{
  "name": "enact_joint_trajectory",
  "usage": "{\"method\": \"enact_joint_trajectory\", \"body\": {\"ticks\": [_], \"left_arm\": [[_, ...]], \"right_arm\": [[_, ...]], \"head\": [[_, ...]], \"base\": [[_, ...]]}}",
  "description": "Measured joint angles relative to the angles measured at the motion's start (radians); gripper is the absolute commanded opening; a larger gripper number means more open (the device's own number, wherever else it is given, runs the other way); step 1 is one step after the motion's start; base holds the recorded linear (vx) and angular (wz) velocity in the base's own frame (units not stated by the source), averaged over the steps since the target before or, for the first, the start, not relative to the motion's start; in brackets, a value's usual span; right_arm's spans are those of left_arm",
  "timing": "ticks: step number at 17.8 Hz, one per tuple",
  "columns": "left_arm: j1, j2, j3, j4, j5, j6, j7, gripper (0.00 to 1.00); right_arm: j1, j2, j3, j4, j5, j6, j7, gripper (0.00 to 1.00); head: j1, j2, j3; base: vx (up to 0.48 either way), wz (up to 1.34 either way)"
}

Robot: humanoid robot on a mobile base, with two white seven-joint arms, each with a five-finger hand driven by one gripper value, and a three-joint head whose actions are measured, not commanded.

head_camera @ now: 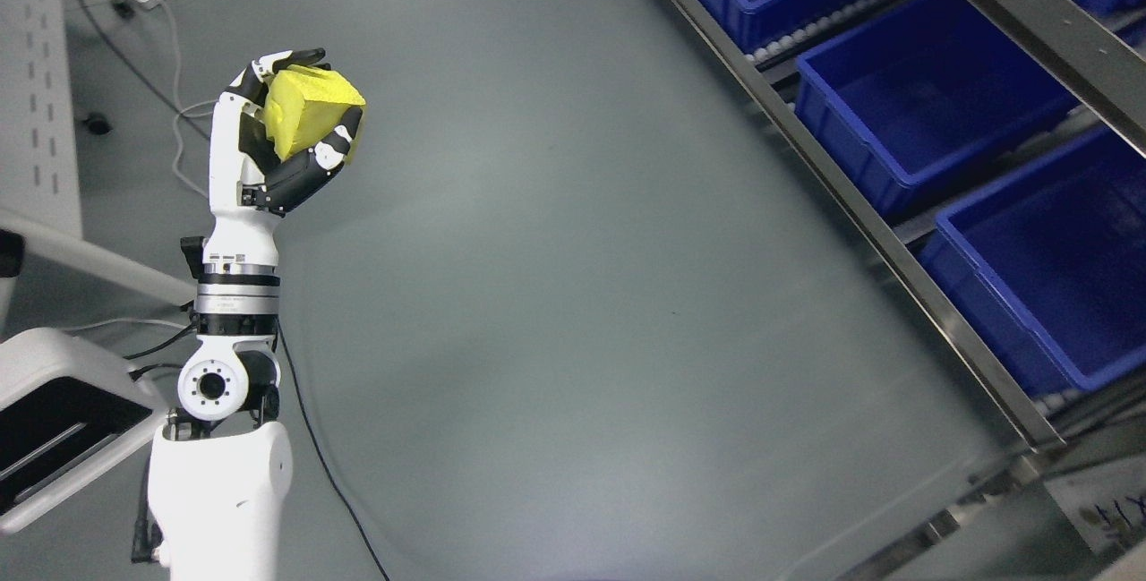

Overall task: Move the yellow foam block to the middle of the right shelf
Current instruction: 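Lift the yellow cube off the table with the left hand, then carry the held cube in the left hand toward the blue bin shelf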

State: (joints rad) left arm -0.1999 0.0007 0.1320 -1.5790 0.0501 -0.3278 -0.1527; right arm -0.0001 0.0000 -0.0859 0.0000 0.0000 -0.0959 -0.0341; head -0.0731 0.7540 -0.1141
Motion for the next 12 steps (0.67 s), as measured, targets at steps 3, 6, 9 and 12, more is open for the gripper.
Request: {"method": "enact_joint_trajectory", "body": {"ticks": [3,6,9,12], "left_arm": [[0.014,0.0,0.01,-0.003,0.003,-0.004,0.0,0.0],[0.022,0.0,0.017,-0.005,0.005,-0.005,0.001,0.0],[0.028,0.0,0.023,-0.006,0.007,-0.005,0.001,0.0],[0.03,-0.001,0.027,-0.007,0.007,-0.005,0.001,0.0]], "right_arm": [[0.0,0.0,0.0,0.0,0.0,0.0,0.0,1.0],[0.0,0.0,0.0,0.0,0.0,0.0,0.0,1.0],[0.0,0.0,0.0,0.0,0.0,0.0,0.0,1.0],[0.0,0.0,0.0,0.0,0.0,0.0,0.0,1.0]], "head": [[0.0,0.0,0.0],[0.0,0.0,0.0],[0.0,0.0,0.0],[0.0,0.0,0.0]], "base": [[0.161,0.69],[0.217,0.49],[0.268,0.3],[0.327,0.08]]}}
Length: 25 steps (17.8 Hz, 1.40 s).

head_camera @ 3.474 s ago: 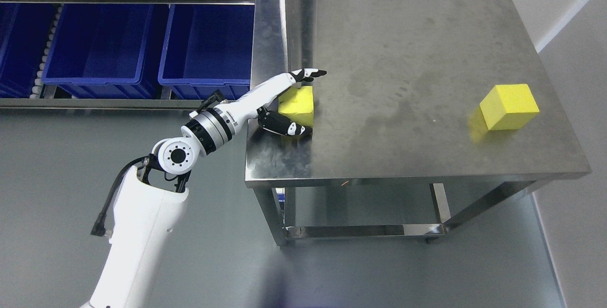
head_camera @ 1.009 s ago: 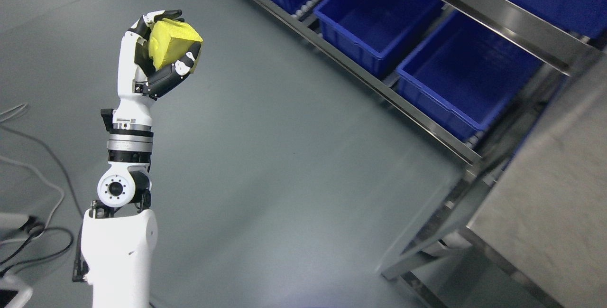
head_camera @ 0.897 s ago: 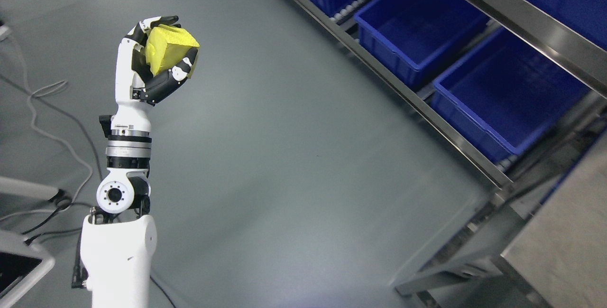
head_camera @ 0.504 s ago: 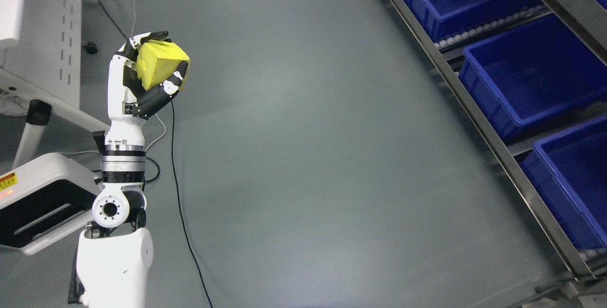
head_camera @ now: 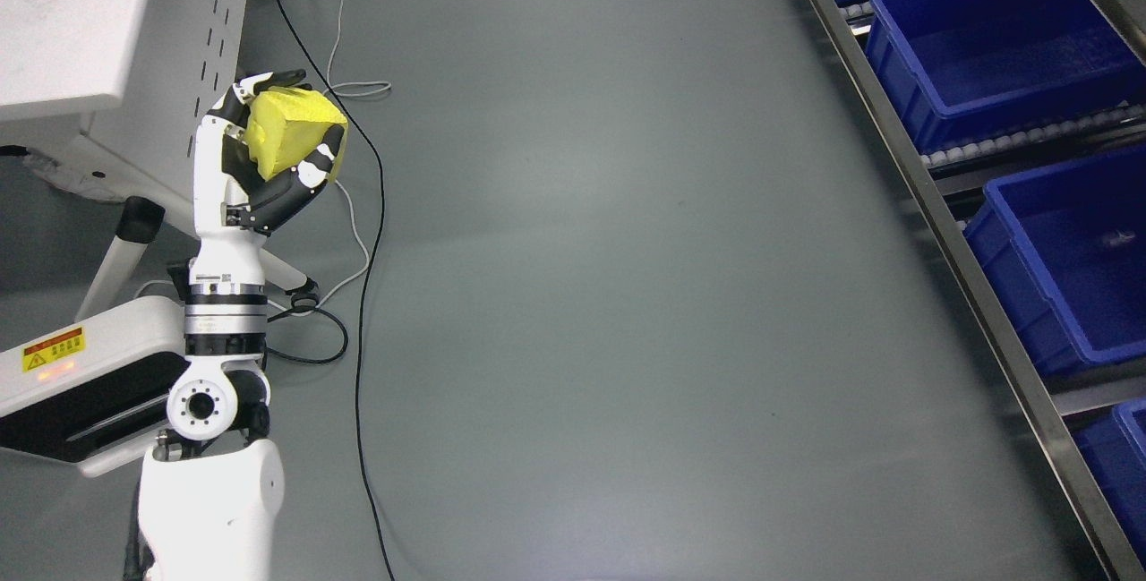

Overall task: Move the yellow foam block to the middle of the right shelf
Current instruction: 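Carry the held cube in the left hand toward the blue bin shelf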

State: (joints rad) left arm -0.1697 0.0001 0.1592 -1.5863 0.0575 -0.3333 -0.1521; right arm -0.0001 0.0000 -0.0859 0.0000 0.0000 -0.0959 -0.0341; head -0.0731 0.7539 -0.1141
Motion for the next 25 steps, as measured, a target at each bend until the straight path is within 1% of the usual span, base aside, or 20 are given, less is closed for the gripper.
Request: {"method": "enact_joint_trajectory", "body": {"ticks": [6,17,25], "left_arm": [[0.003,0.0,0.014,-0.002,0.001,0.0,0.0,0.0],[0.004,0.0,0.022,-0.004,0.001,0.0,-0.001,0.0],[0.002,0.0,0.023,-0.004,0.001,0.0,-0.001,0.0]], "right_arm": [[0.0,0.0,0.0,0.0,0.0,0.0,0.0,1.0],[0.0,0.0,0.0,0.0,0.0,0.0,0.0,1.0],[0.0,0.0,0.0,0.0,0.0,0.0,0.0,1.0]], "head": [[0.0,0.0,0.0],[0.0,0.0,0.0],[0.0,0.0,0.0]], "base": [[0.434,-0.17],[0.541,-0.22],[0.522,-0.52]]}}
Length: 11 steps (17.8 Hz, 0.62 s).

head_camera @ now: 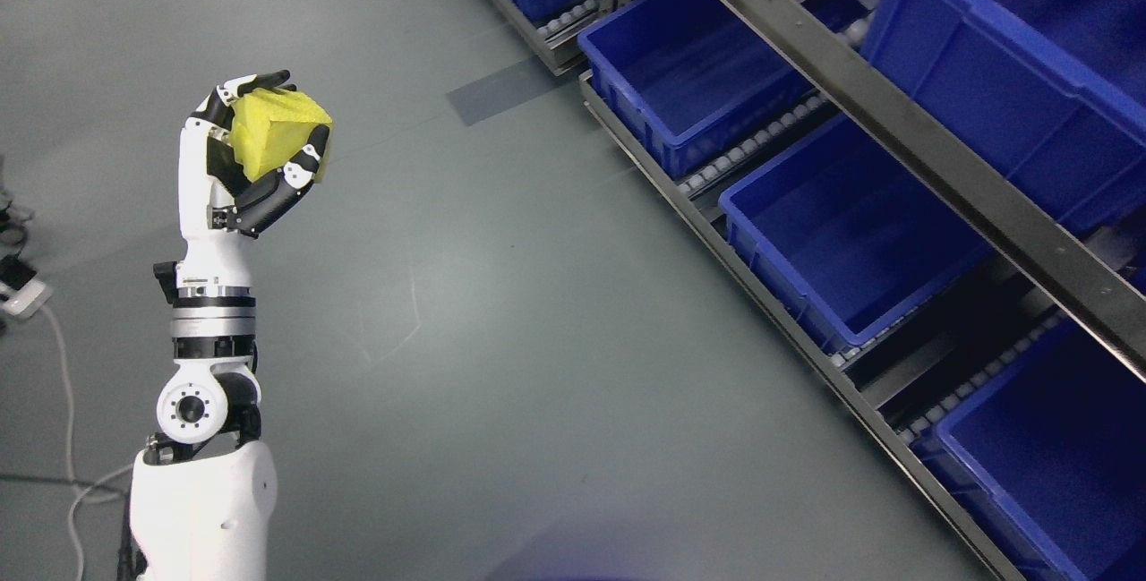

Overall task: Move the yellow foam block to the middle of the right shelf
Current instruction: 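Carry the held cube in the left hand toward the blue bin shelf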

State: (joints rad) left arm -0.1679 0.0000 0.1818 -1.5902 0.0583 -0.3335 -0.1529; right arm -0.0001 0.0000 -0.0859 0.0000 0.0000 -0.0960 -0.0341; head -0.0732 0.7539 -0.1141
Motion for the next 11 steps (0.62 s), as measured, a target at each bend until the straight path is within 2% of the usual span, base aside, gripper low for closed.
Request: {"method": "enact_joint_trajectory", "body": {"ticks": [5,11], "left_arm": [[-0.003,0.0,0.0,0.0,0.0,0.0,-0.001,0.0],[-0.012,0.0,-0.005,-0.009,0.0,-0.007,-0.014,0.0]], "right_arm": [[0.0,0.0,0.0,0.0,0.0,0.0,0.0,1.0],[0.0,0.0,0.0,0.0,0.0,-0.001,0.0,1.0]], "head": [[0.0,0.0,0.0],[0.0,0.0,0.0]], "base": [[0.409,-0.79],[0.234,-0.46]]}}
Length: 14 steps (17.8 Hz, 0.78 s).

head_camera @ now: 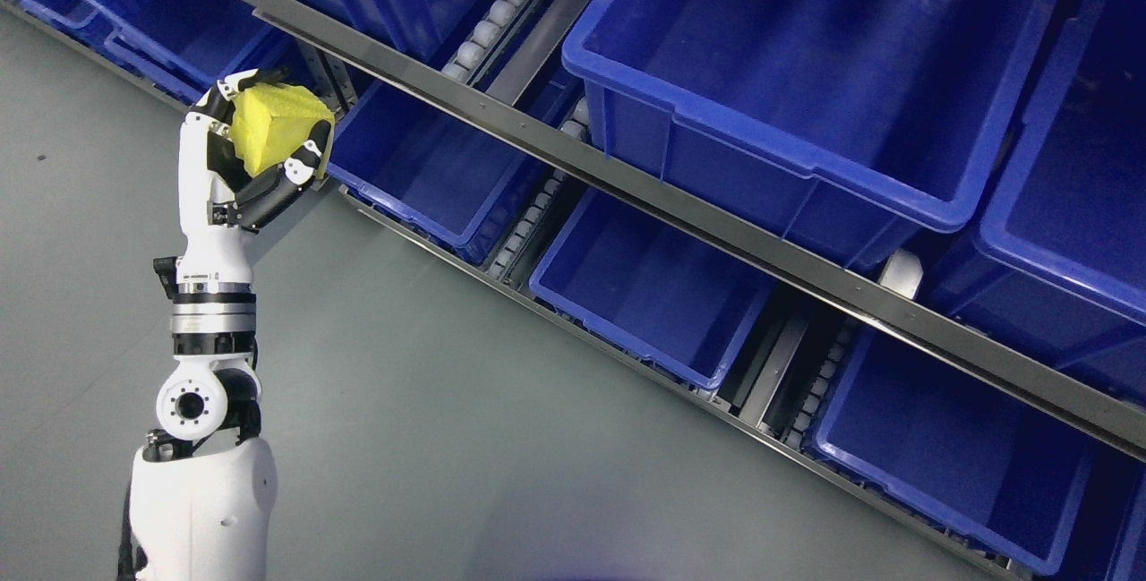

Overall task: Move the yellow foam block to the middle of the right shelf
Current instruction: 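Carry the held cube in the left hand toward the blue bin shelf, then extend the left hand over the middle blue bin and release the cube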

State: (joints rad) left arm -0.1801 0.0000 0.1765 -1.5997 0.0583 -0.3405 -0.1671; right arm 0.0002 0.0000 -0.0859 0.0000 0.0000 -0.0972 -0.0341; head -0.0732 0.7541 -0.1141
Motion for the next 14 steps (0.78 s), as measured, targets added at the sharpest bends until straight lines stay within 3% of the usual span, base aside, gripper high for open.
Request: {"method": "enact_joint_trajectory", "body": {"ticks": [14], "left_arm": [[-0.273,0.0,-0.17,0.047,-0.006,0.019,-0.045,0.0]], "right_arm": [[0.0,0.0,0.0,0.0,0.0,0.002,0.0,1.0]], "head": [[0.0,0.0,0.0]], "base": [[0.109,-0.15]]}}
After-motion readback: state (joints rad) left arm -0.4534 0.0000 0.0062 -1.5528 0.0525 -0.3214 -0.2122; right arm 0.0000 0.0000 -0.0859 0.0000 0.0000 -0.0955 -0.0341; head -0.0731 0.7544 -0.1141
